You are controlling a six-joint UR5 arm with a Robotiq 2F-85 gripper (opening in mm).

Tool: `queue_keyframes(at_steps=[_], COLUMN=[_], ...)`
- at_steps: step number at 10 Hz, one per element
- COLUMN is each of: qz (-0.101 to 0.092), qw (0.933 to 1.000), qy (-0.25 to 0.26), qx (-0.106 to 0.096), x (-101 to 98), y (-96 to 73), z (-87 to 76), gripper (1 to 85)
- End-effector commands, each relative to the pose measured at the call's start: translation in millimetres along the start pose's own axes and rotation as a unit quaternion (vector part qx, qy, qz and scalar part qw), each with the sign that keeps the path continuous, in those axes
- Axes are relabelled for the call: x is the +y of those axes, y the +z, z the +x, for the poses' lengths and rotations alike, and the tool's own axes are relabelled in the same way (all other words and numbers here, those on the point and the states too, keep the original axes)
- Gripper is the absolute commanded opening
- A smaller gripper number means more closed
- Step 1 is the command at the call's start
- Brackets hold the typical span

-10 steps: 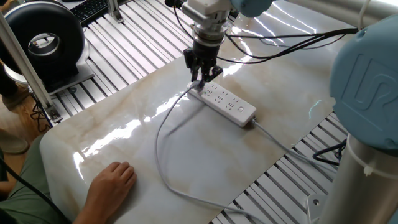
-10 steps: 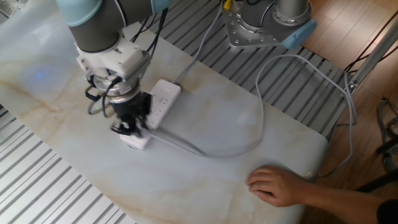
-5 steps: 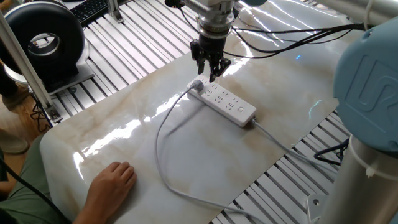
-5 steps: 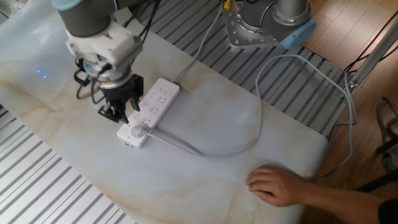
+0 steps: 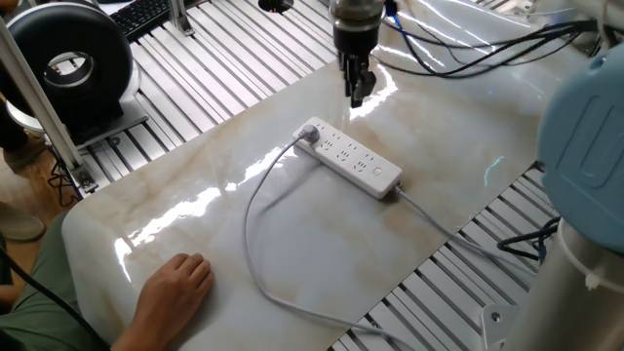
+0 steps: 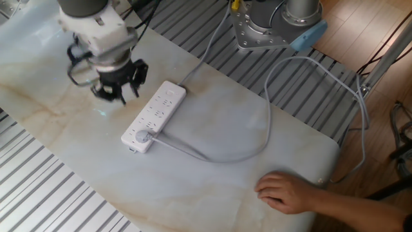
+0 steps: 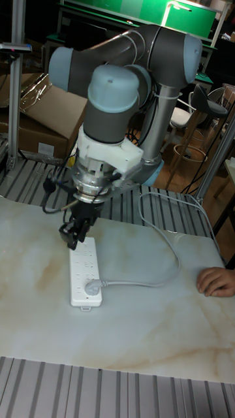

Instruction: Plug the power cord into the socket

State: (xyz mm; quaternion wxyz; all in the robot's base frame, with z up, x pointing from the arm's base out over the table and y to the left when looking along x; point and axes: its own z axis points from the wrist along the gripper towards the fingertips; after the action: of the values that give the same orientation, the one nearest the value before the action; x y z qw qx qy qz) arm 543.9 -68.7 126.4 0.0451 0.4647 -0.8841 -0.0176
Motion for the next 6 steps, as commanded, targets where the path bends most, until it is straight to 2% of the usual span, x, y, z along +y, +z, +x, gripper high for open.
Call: queue_keyframes(at_steps=[1, 2, 4, 6], qz=[-0.031, -0.009, 0.01, 0.023], qw=[0.9472, 0.9315, 0.9143, 0.8908], qy=[0.319, 0.363, 0.405, 0.454], qx=[0.009, 0.008, -0.011, 0.0], x=[28.4, 20.0, 3.2, -8.9], y=[-23.0, -22.6, -22.5, -19.8], z=[-19.5, -31.4, -58.2, -68.7], gripper=[32.0, 26.0, 23.3, 20.0])
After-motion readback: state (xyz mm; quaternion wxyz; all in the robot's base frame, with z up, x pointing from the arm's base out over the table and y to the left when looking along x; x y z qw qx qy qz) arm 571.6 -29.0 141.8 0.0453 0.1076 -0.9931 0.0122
